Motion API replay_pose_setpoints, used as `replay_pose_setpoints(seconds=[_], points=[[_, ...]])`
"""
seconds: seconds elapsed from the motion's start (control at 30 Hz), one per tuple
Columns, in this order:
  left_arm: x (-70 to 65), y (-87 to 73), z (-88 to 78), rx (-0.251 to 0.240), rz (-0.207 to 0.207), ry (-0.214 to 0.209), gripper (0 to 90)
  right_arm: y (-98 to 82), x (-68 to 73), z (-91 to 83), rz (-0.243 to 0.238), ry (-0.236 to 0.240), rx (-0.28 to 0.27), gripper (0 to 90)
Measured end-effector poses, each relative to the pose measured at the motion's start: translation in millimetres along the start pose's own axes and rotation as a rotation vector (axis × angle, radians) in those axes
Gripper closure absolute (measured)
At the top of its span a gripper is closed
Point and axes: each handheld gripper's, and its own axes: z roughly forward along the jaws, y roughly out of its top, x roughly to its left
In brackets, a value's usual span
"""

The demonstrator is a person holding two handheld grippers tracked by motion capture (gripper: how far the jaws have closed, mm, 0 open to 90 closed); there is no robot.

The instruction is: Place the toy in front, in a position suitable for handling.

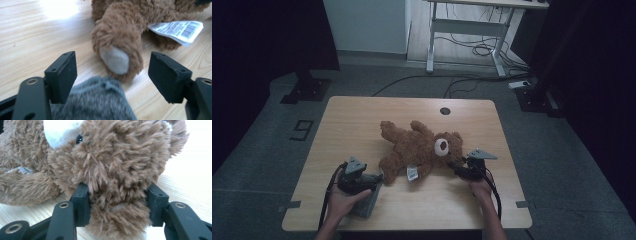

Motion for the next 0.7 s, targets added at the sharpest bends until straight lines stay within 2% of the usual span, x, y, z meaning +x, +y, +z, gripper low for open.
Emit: replay_pose_setpoints(seconds=[0.17,0.33,0.43,0.53,0.7], points=[[-0.5,-11.6,-3.0,0.038,0.01,0.017,20.7,-0.7,0.0,-0.2,0.003,0.002,0.001,48.0],[-2.1,-29.0,-2.8,0.081,-0.003,0.013,20.8,-1.6,-0.5,-0.4,0.009,0.006,0.003,47.9],[-3.5,-32.6,-1.3,0.096,0.001,0.019,21.3,-1.7,-0.6,-0.3,0.01,0.007,0.003,47.8],[-5.6,-36.9,2.7,0.129,0.011,0.041,22.2,-2.3,-0.7,-0.5,0.01,0.007,0.003,47.7],[-5.7,-42.5,2.4,0.145,0.002,0.041,22.6,-3.1,-1.2,-0.6,0.015,0.01,0.005,47.5]])
